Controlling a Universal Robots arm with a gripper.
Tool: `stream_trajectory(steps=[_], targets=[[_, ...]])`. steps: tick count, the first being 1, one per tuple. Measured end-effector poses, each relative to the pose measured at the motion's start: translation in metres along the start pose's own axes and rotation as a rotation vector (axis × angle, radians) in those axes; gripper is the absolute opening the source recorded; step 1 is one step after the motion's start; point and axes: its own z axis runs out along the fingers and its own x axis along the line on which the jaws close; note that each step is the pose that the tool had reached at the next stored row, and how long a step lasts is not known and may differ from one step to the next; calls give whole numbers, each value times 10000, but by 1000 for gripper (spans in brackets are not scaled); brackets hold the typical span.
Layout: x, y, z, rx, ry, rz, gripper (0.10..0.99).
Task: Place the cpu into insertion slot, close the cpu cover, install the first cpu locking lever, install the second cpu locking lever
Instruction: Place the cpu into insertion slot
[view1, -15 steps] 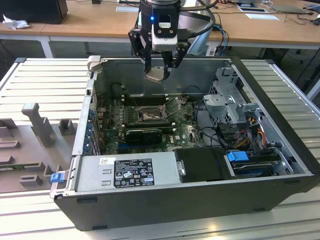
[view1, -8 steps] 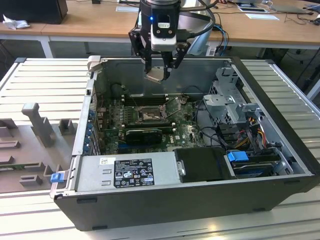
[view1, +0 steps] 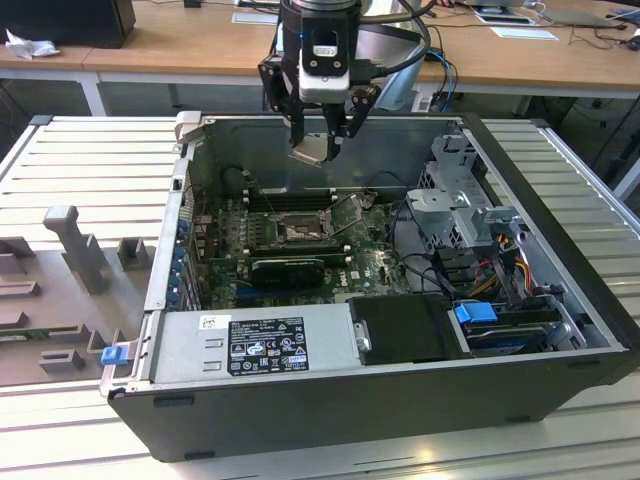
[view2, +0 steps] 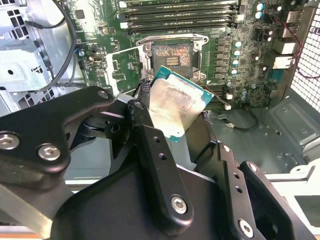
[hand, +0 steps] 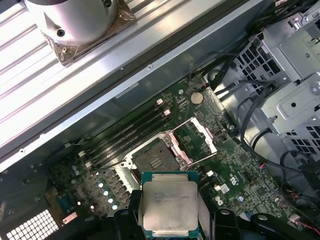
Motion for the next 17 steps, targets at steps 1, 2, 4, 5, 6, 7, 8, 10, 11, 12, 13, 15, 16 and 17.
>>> stream_trajectory(steps=[1,2,4,5,6,7,8,10,11,12,13,15,16,17], targets=[[0,0,0,0,-3,27,529],[0,0,1,-1,-5,52,529],[0,0,2,-3,-11,116,529],[0,0,2,-3,-14,153,529],[0,0,3,-3,-18,190,529],[0,0,3,-4,-19,215,529],[0,0,4,-5,-23,255,529],[0,0,5,-6,-29,317,529],[0,0,5,-7,-31,345,529],[0,0,5,-7,-33,366,529],[0,0,6,-7,-35,391,529],[0,-1,6,-9,-40,441,529],[0,-1,7,-9,-42,465,529],[0,-1,8,-10,-44,492,529]])
